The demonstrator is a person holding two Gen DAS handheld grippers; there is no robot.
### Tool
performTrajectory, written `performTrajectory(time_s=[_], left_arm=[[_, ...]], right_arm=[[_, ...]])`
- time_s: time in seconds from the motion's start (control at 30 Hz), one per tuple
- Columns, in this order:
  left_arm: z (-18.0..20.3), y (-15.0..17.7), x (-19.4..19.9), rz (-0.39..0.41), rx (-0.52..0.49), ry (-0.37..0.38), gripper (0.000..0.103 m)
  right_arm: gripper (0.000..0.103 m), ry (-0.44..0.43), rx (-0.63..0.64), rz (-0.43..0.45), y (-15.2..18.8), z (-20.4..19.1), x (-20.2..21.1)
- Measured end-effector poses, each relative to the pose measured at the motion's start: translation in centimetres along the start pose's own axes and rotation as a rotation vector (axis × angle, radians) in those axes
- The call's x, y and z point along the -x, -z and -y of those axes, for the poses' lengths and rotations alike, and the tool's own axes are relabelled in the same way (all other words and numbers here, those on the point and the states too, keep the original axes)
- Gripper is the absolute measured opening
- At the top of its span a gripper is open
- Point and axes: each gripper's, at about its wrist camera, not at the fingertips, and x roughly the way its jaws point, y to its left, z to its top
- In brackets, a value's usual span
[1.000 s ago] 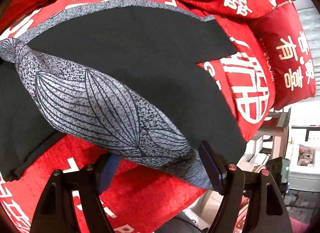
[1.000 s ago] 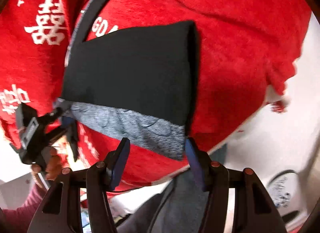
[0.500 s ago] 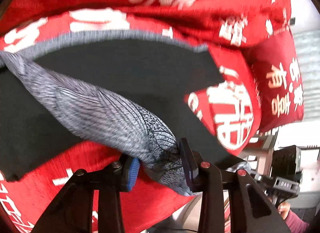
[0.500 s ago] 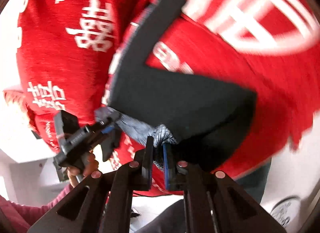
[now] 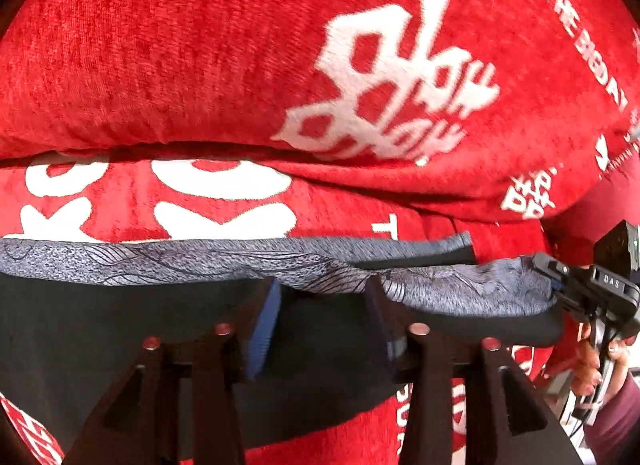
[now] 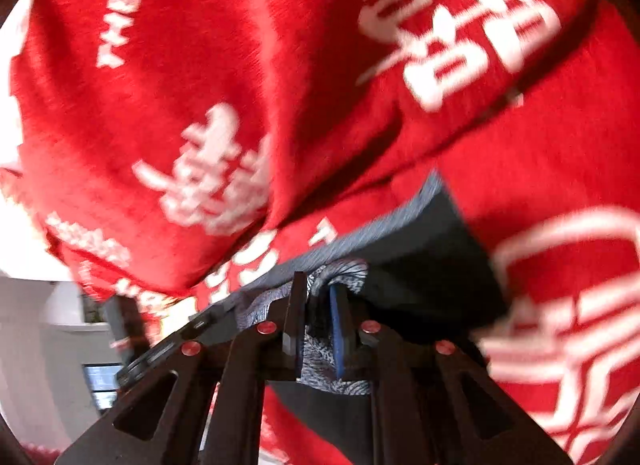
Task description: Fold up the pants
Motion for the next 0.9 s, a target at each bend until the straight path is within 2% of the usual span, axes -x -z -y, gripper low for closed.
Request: performTrajectory(time_s=[0.07,0.1,0.13,0.17,0.23,0.33,0.43,0.5,0.57,0.63,0.73,0.77,0.8,0.83,0.9], left_arm=[[0.0,0.1,0.3,0.000,-0.006,-0.025,0.047],[0.1,0.4,0.4,-0.001,-0.018,-0.045,0.051],[0.2,0.6,0.6,-0.001,-0.033,-0.074,0.063],[0.2,0.9,0.8,0.006,-0.040,-0.096,0.067],[0.2,1.4,1.0,0.006,-0.055,-0.126,0.068],[0.0,2.4,0.5,-0.024,-0.058,-0.154,0.068],[-0.2,3.5,-1.0,-0.066,-0.061,-0.193,0.068],[-0.3,4.1,-1.6,-0.075,-0.064,-0.216,0.068],[-0.7,4.8,-2.6,-0.085,-0.069,-0.253,0.068],[-1.2,5.5,-3.6,-0.110,-0.073,-0.290,0.068],[-2.1,6.5,-4.4,-0.134,-0.056,-0.309,0.068],[-2.3,6.7,-4.3,-0.130,-0.050,-0.312,0.068],[-2.4,6.8,-4.2,-0.126,-0.049,-0.314,0.068],[-2.4,6.9,-4.0,-0.127,-0.051,-0.318,0.068],[-2.5,7.1,-3.7,-0.129,-0.053,-0.319,0.068]], right_arm=[[0.045,0.026,0.017,0.002,-0.8,-0.3,-0.2],[0.051,0.030,0.031,0.018,-1.0,-0.6,0.1],[0.063,0.041,0.046,0.037,-1.0,-0.7,0.6],[0.068,0.062,0.060,0.059,-0.9,-0.8,1.1],[0.068,0.110,0.079,0.106,-0.8,-0.6,2.4],[0.068,0.134,0.031,0.146,-0.6,1.1,4.1],[0.068,0.122,-0.053,0.119,0.8,4.0,4.0],[0.066,0.113,-0.090,0.086,2.2,5.4,3.3],[0.055,0.098,-0.130,0.036,4.0,6.9,2.0],[0.050,0.068,-0.183,0.004,5.4,8.3,0.4],[0.049,0.057,-0.244,0.000,6.2,9.7,-1.4],[0.039,0.051,-0.259,0.012,6.1,10.1,-1.9],[0.026,0.049,-0.269,0.022,5.9,10.3,-2.4],[0.007,0.045,-0.275,0.025,5.8,10.4,-2.4],[0.006,0.002,-0.267,0.046,5.5,10.0,-2.0]])
